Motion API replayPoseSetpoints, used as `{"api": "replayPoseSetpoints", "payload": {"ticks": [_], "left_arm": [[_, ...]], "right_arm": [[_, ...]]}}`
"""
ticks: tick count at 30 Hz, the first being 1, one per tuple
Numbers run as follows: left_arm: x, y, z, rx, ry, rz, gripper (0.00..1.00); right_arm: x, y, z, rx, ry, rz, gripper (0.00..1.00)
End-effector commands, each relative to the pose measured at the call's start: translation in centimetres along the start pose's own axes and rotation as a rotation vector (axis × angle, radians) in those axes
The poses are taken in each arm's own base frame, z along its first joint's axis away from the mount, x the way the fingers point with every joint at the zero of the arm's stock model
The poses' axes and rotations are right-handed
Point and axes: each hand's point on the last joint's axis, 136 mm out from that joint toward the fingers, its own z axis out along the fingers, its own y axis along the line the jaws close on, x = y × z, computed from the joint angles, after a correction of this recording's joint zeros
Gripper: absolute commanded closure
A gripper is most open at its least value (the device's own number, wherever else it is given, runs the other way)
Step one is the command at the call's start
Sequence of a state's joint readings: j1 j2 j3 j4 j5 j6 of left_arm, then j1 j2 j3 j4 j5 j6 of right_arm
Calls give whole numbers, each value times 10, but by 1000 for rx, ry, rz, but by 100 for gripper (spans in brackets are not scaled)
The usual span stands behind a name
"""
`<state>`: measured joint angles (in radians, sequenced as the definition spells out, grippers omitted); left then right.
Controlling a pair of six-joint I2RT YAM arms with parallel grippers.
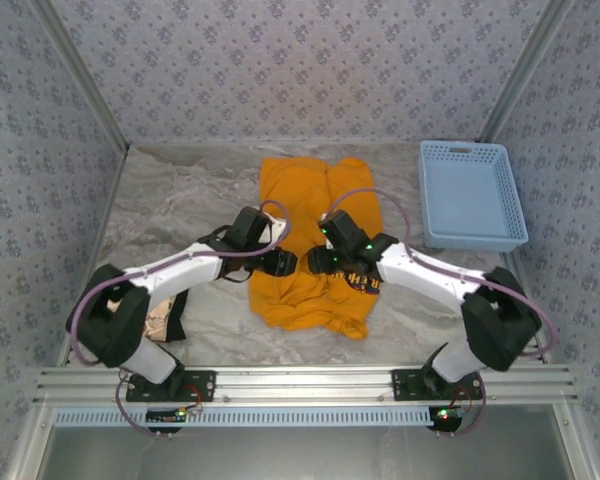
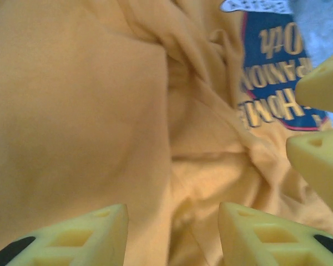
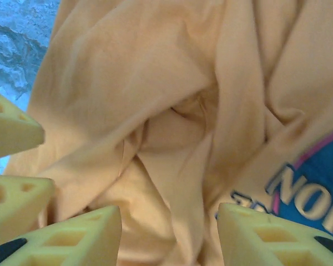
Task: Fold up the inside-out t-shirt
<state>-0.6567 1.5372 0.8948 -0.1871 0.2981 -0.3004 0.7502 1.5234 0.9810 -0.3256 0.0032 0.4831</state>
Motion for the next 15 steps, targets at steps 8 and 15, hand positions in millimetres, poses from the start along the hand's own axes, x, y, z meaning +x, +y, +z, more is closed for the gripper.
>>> {"api": "replayPoseSetpoints", "payload": {"ticks": [8, 15], "left_arm": [[9, 9, 28, 17, 17, 78, 100], [21, 55, -5, -49, -12, -138, 100]], "right_arm": [[5, -8, 47, 78, 41, -61, 88], [15, -34, 16, 53, 32, -20, 100]]}}
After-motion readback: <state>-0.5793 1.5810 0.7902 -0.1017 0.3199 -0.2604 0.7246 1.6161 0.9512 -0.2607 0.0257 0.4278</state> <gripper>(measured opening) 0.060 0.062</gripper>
